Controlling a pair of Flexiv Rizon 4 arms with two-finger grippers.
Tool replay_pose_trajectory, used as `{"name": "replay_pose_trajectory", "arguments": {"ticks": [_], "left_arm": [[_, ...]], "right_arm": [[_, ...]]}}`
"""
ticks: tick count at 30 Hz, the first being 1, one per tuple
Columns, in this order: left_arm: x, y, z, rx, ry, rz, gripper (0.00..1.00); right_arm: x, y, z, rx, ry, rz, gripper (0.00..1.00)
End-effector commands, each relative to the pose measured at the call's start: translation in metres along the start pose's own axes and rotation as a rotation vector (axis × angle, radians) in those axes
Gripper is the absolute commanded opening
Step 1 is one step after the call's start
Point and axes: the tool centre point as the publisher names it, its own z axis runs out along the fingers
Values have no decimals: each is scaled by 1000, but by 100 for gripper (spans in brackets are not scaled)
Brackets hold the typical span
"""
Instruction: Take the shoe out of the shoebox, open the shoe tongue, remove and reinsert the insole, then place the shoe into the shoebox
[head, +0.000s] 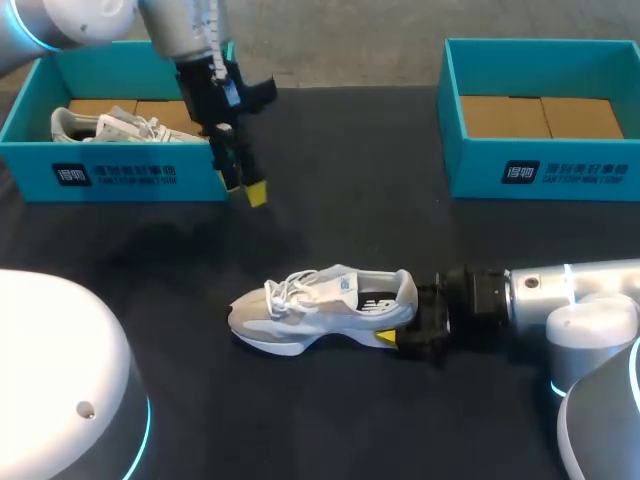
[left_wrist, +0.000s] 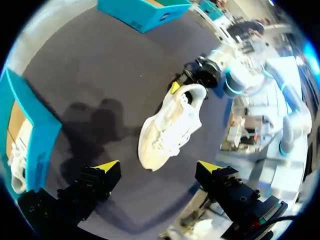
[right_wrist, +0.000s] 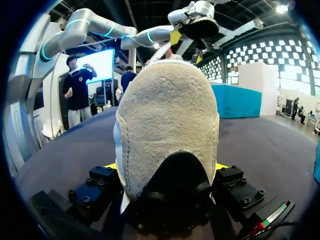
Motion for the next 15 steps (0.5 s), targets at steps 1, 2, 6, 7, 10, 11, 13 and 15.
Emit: {"name": "replay_pose_trajectory", "arguments": {"ticks": [1, 2, 6, 7, 10, 11, 13, 15], "left_arm": [[24, 13, 17, 260, -227, -423, 100], [24, 13, 18, 269, -237, -446, 100], [27, 16, 30, 290, -328, -541, 100], [28, 17, 33, 238, -290, -578, 100], [27, 17, 35, 155, -257, -593, 100], [27, 17, 35, 155, -257, -593, 100], [27, 17, 35, 155, -257, -593, 100], [27, 17, 35, 155, -257, -593, 100]], "right_arm": [[-1, 1, 2, 6, 1, 1, 0], [-1, 1, 2, 6, 1, 1, 0], [-1, 1, 2, 6, 1, 1, 0], [-1, 1, 2, 6, 1, 1, 0], [-1, 1, 2, 6, 1, 1, 0], [-1, 1, 2, 6, 1, 1, 0], [-1, 1, 2, 6, 1, 1, 0], [-1, 1, 2, 6, 1, 1, 0]]}}
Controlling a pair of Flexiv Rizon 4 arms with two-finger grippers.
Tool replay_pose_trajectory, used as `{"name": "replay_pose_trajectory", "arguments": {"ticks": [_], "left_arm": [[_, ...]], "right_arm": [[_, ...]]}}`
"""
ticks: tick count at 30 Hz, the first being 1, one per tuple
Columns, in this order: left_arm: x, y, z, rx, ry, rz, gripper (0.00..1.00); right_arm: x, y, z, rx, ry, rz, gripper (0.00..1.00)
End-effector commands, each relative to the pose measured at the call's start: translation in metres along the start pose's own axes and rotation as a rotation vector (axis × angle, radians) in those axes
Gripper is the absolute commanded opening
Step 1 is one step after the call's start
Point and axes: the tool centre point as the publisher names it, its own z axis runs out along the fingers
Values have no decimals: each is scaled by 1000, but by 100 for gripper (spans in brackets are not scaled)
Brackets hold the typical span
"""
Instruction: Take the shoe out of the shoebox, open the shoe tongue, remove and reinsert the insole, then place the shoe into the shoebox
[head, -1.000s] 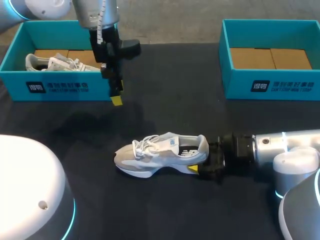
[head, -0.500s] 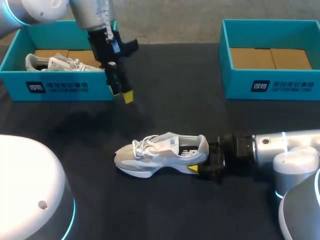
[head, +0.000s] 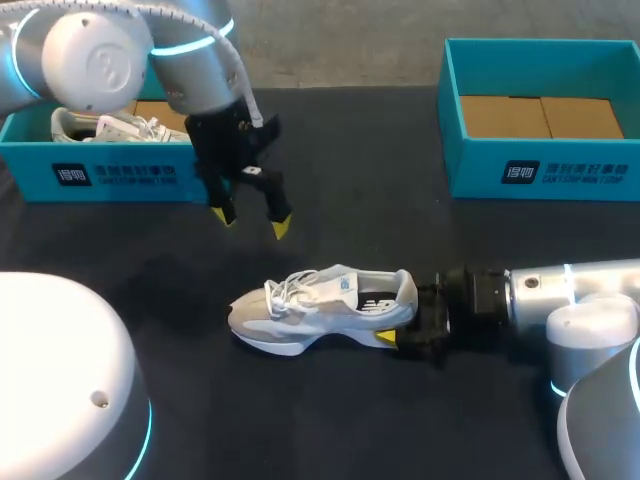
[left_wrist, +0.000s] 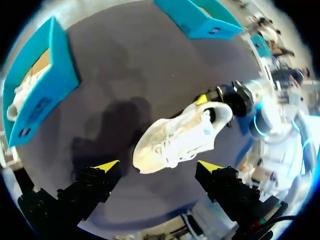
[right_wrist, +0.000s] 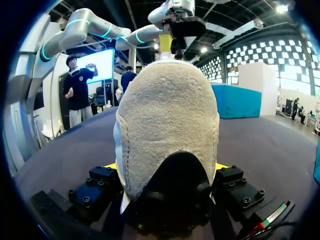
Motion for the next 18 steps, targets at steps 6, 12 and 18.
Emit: {"name": "replay_pose_trajectory", "arguments": {"ticks": [6, 12, 18], "left_arm": [[3, 6, -1, 31, -71, -154, 100], [32, 13, 16, 14, -6, -192, 100], [61, 14, 23, 40, -47, -204, 100]], "right_arm": [[-1, 1, 2, 6, 1, 1, 0], [-1, 1, 2, 6, 1, 1, 0], [-1, 1, 2, 6, 1, 1, 0]]}}
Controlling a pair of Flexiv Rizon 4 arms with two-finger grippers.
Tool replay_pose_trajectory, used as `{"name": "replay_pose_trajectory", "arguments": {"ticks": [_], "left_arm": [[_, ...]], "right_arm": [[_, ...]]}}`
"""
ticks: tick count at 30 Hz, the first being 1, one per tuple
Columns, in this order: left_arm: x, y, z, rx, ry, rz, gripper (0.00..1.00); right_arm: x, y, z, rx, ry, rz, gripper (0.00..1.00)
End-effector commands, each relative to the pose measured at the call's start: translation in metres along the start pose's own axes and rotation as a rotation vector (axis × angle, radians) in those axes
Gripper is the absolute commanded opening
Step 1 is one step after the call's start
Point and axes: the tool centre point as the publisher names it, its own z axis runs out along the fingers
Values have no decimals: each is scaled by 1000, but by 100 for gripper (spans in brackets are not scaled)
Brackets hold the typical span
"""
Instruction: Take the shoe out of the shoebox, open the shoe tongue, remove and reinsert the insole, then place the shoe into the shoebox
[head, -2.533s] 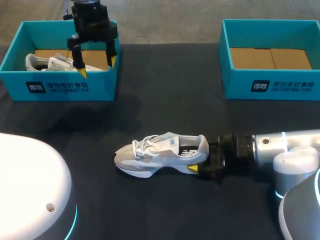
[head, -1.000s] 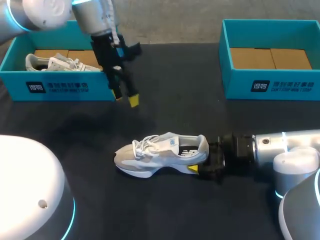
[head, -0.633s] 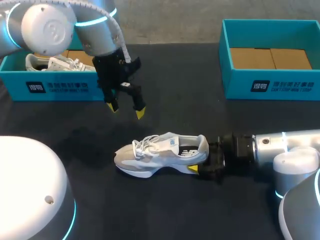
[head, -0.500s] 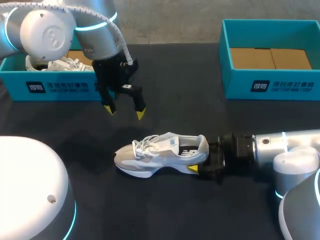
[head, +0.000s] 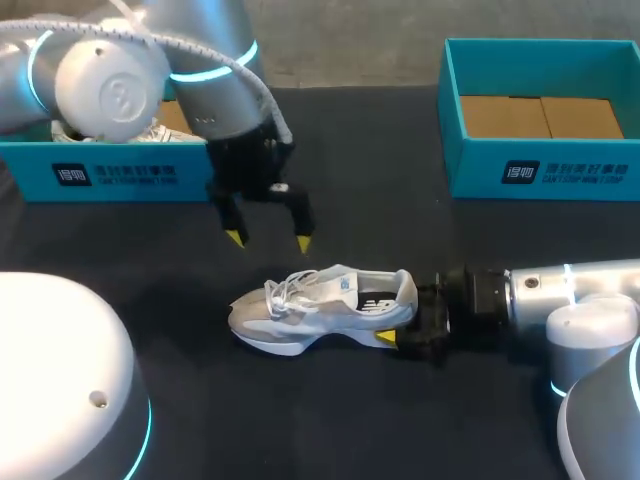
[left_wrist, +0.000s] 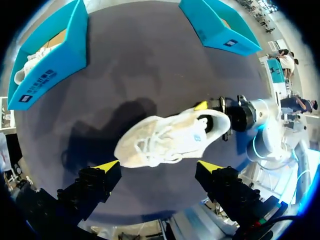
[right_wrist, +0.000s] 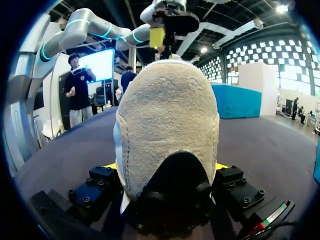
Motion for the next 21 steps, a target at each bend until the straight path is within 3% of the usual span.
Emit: {"name": "replay_pose_trajectory", "arguments": {"ticks": [1, 10, 21], "left_arm": [[17, 3, 9, 21, -48, -43, 100], [25, -2, 22, -43, -104, -159, 100], [44, -10, 30, -50, -170, -234, 100]], "right_arm": [[-1, 1, 2, 6, 1, 1, 0], [-1, 1, 2, 6, 1, 1, 0], [-1, 1, 2, 6, 1, 1, 0]]}}
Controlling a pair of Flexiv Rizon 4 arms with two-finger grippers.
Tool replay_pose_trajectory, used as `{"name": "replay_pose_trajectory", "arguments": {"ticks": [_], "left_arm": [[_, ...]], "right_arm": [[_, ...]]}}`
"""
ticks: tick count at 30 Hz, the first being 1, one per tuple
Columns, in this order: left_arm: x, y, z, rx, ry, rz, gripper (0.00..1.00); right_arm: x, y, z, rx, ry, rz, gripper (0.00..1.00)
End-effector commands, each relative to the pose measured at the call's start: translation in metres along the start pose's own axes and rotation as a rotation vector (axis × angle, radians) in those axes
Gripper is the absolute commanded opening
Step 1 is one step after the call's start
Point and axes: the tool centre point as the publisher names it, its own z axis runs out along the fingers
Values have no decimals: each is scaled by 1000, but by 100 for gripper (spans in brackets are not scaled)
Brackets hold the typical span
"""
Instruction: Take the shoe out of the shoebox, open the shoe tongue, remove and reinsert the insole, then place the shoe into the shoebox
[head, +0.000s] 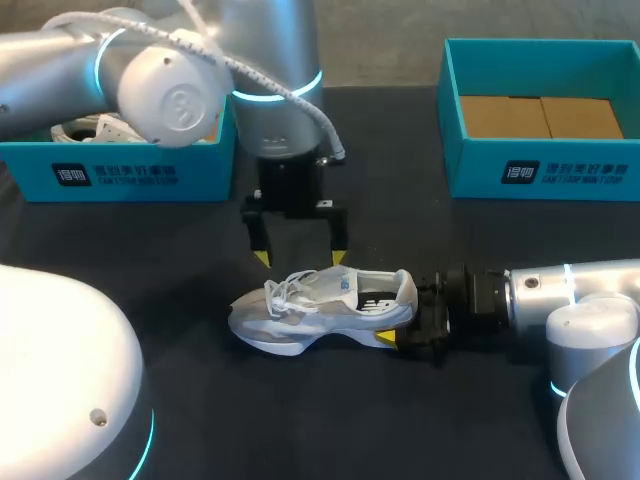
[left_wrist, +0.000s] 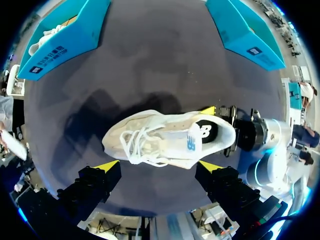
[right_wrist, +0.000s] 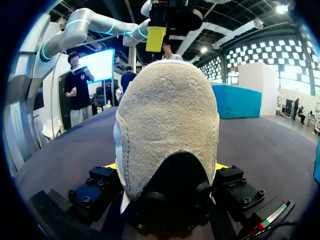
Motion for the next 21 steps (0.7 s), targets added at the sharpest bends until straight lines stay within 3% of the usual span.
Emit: {"name": "replay_pose_trajectory", "arguments": {"ticks": [1, 13, 21], "left_arm": [[16, -4, 7, -6, -80, -4, 100], [38, -11, 35, -38, -169, -42, 100], [54, -23, 51, -16, -236, -58, 100]], "right_arm": [[-1, 1, 2, 6, 1, 1, 0], [-1, 1, 2, 6, 1, 1, 0], [-1, 1, 2, 6, 1, 1, 0]]}}
